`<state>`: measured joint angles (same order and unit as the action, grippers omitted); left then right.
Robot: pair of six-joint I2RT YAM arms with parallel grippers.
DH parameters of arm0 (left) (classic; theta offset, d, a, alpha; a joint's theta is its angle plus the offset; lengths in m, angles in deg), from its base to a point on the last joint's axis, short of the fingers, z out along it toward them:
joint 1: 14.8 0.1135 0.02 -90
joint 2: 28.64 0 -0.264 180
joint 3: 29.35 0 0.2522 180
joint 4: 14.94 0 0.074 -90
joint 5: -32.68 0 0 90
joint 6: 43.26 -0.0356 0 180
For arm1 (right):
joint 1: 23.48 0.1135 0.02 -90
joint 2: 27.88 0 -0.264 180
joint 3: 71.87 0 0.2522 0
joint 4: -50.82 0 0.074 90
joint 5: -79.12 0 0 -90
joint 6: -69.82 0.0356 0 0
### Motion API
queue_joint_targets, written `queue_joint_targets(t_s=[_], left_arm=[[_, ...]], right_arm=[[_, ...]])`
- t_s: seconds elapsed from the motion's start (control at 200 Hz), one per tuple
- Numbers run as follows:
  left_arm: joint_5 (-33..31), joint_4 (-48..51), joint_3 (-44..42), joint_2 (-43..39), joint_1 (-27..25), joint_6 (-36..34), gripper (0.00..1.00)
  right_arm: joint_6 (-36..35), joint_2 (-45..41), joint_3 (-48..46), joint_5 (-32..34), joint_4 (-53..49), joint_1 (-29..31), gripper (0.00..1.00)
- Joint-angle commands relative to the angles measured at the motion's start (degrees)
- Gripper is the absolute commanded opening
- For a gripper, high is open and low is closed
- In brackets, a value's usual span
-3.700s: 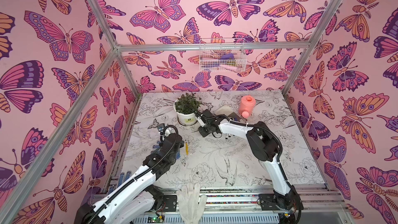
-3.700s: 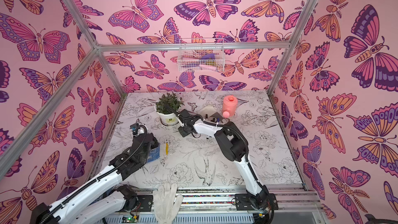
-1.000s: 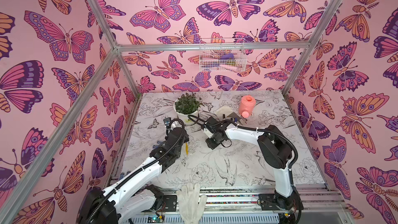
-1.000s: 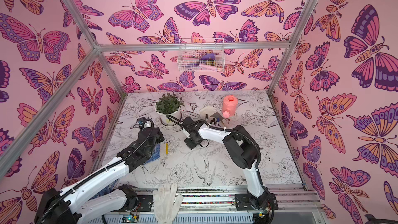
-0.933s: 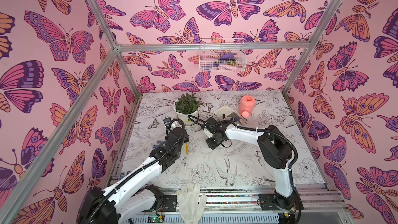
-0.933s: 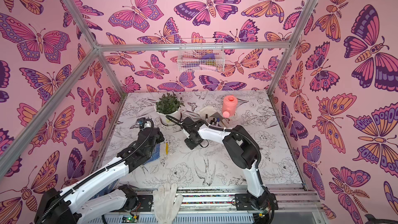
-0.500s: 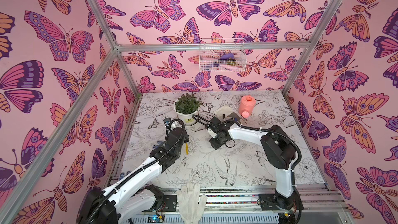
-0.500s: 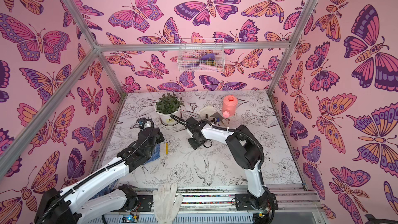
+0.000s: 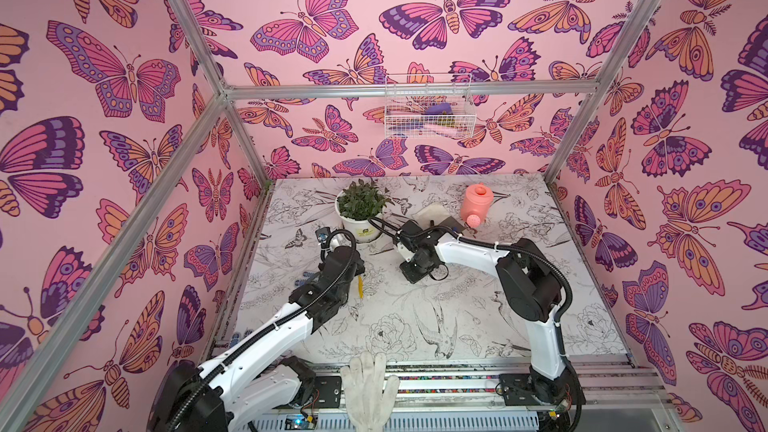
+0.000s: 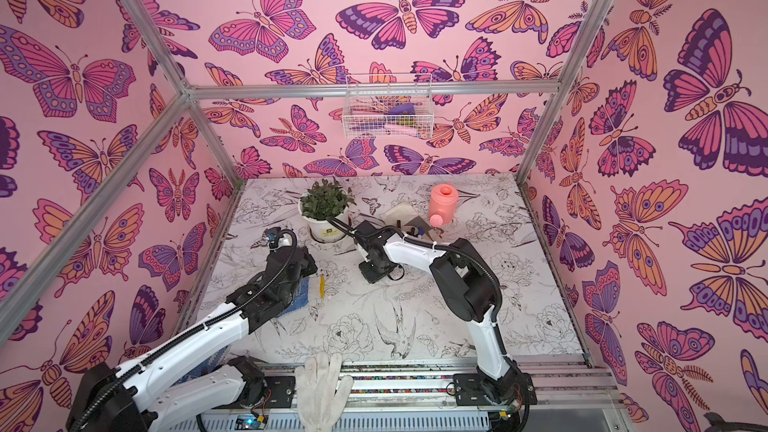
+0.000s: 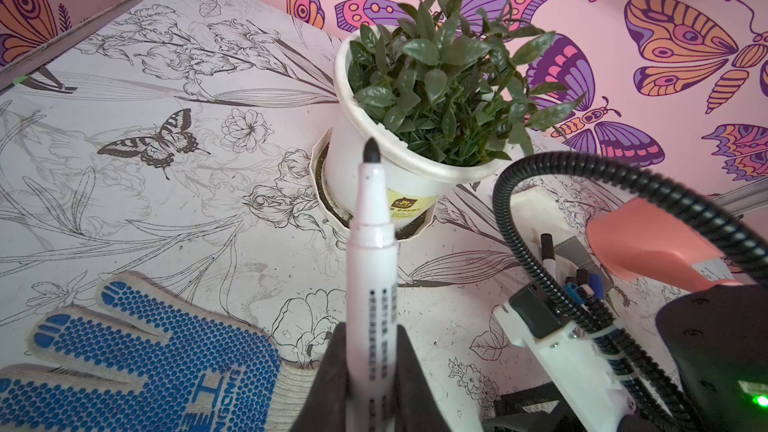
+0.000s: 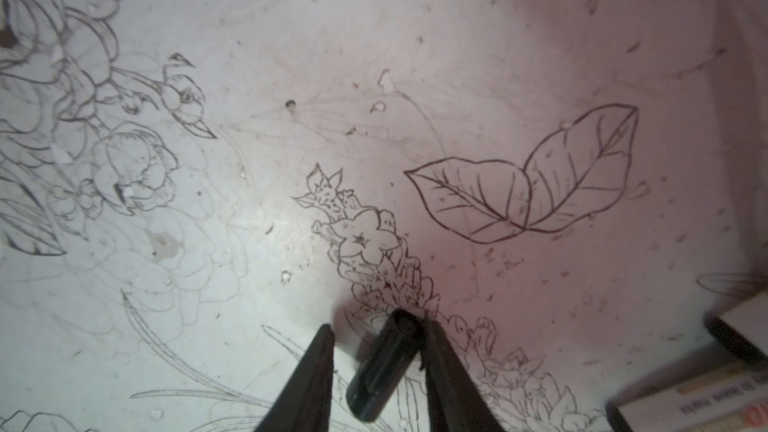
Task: Insert the pens into the pen caps
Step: 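Close the right gripper on the black cap, then lift the black cap and swing it above the marker held by the left gripper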
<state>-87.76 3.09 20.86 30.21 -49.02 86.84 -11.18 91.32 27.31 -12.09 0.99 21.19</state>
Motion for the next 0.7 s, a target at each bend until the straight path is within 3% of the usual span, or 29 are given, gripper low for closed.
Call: queue_joint_targets(t_s=[0.0, 0.195, 0.265, 0.396, 0.576, 0.696], left_arm=[[-0.5, -1.0, -0.4, 0.2, -0.4, -0.4, 0.00], [2.4, -1.8, 0.6, 1.3, -0.4, -1.5, 0.00], [6.0, -3.9, 0.8, 2.5, -0.3, -4.7, 0.00], [19.3, -8.6, 1.4, 5.5, -0.4, -10.7, 0.00], [38.6, -15.0, 3.0, 9.5, -1.1, -17.1, 0.00], [45.7, -19.9, 3.9, 11.7, -1.8, -18.1, 0.00]], right_arm=[[0.2, 2.3, 0.0, 2.6, -4.9, 0.2, 0.33], [0.4, 2.4, -0.1, 1.8, -3.5, 0.1, 0.08], [0.2, -0.7, -0.3, -0.4, -1.8, -0.9, 0.04], [2.1, -11.2, -2.9, -8.0, 3.3, -5.9, 0.01], [13.1, -28.2, -12.4, -23.9, 18.9, -16.3, 0.00], [17.8, -36.4, -17.3, -27.0, 29.8, -18.0, 0.00]])
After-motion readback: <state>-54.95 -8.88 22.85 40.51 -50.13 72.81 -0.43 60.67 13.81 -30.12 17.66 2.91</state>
